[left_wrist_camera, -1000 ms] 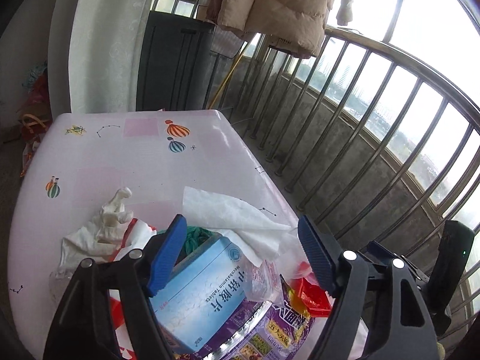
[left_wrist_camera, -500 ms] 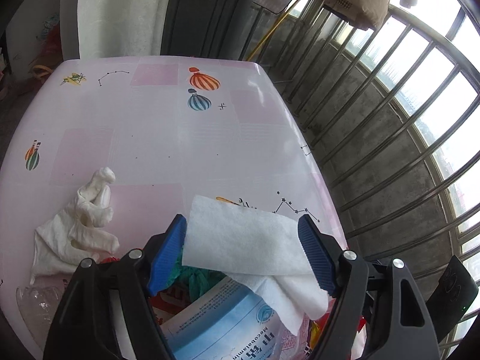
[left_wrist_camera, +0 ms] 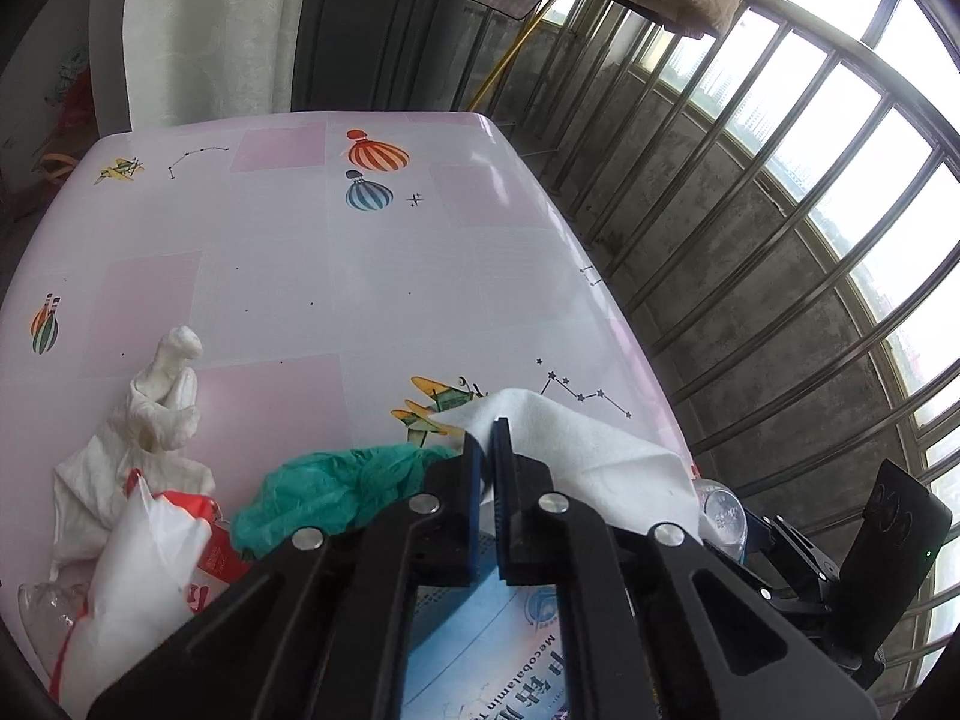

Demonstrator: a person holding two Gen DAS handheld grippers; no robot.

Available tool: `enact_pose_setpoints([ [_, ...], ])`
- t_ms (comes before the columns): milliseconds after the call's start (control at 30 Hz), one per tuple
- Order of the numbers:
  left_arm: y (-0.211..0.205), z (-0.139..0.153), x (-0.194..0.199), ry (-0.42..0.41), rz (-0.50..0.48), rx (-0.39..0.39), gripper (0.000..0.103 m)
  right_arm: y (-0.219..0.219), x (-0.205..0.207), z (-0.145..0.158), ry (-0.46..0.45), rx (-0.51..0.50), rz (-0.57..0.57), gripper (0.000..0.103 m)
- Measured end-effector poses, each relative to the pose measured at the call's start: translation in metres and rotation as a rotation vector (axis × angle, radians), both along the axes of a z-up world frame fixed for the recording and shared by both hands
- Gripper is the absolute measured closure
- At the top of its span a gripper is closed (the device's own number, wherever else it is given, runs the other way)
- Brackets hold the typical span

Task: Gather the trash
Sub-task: 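Carry tissue and cup to the blue wastebasket and release both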

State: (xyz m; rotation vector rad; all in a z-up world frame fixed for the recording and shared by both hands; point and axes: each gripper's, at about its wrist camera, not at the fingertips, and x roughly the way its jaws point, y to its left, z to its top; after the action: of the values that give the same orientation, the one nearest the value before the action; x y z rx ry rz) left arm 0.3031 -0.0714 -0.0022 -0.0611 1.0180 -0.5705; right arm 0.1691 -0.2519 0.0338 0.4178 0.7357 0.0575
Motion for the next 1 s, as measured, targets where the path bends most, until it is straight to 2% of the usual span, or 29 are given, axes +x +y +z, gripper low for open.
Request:
enact_pose_setpoints([
  [133,0.005,0.019,-0.009,-0.056,-0.012,-0.051,0.102,-0.004,-0.006,0.006,-0.032,0.007,-0.024,0.037],
  [333,0.016,0.062,-0.03,-0.165,-0.027,-0.138,0.102,-0.006,-0.02,0.024,-0.097,0.02,-0.067,0.037],
  [567,0.033,0.115,-0.06,-0.295,-0.012,-0.192,0.102,-0.012,-0.037,0.038,-0.151,0.111,-0.096,0.037],
  [800,0.044,0.145,-0.089,-0.334,-0.023,-0.242,0.102,-0.014,-0.063,0.055,-0.211,0.143,-0.128,0.037],
  [1000,-0.002,0.15,-0.11,-0.297,-0.165,-0.261,0.102,-0.043,-0.112,0.062,-0.263,0.154,-0.271,0.037],
])
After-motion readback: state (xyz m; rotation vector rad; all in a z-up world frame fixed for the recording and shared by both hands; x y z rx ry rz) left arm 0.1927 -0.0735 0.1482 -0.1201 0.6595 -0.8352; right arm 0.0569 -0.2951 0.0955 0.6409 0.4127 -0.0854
